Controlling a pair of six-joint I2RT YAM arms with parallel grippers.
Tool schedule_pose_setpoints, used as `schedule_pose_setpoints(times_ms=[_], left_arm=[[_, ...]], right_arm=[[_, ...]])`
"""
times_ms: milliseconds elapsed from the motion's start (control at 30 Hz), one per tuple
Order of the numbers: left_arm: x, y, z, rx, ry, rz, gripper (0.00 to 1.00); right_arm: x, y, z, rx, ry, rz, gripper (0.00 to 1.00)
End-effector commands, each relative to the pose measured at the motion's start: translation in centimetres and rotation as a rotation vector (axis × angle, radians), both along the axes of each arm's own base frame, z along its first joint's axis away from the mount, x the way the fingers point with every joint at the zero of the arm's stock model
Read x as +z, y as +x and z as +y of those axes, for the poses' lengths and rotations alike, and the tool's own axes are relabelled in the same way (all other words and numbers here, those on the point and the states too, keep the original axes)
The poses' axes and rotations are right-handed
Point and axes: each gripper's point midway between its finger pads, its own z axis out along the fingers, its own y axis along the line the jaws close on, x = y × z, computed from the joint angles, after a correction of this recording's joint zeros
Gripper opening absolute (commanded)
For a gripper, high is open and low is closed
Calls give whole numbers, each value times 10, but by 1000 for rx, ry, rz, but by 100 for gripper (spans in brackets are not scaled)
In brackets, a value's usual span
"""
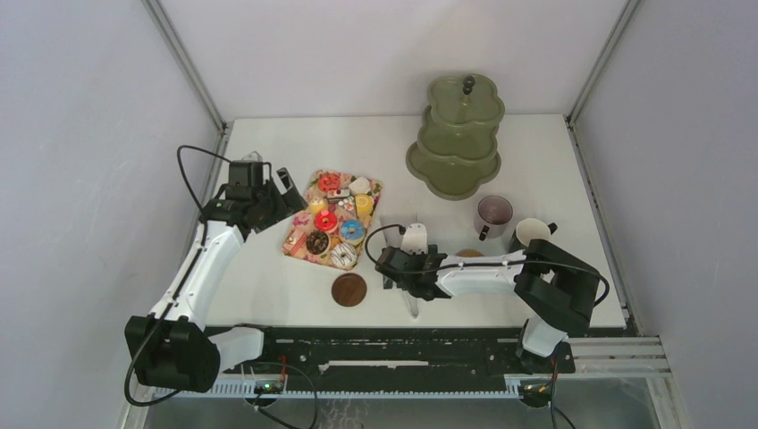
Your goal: Serve the afternoon tea
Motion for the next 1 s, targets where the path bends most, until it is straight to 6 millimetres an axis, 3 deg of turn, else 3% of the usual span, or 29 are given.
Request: schedule_pose_setpoints(times_ms=[0, 233, 467, 600, 767, 967], left_arm=[[10, 1, -1, -17, 2, -47, 95], [12, 1, -1, -21, 0, -53, 95], [23, 12, -8, -53, -3, -70, 95], [41, 32, -29, -110, 9, -96, 95], [54, 61, -64, -183, 28, -101, 95], [61, 94, -135, -322, -7, -115, 95]], right_arm=[[-5, 6, 5, -88, 36, -12, 91], [-10, 13, 4, -66, 3, -35, 73], [12, 20, 9, 26, 14, -93, 25], [36, 17, 11, 101, 51, -120, 1], [85, 17, -7, 102, 99, -169, 0], [152, 17, -59, 54, 152, -251, 0]])
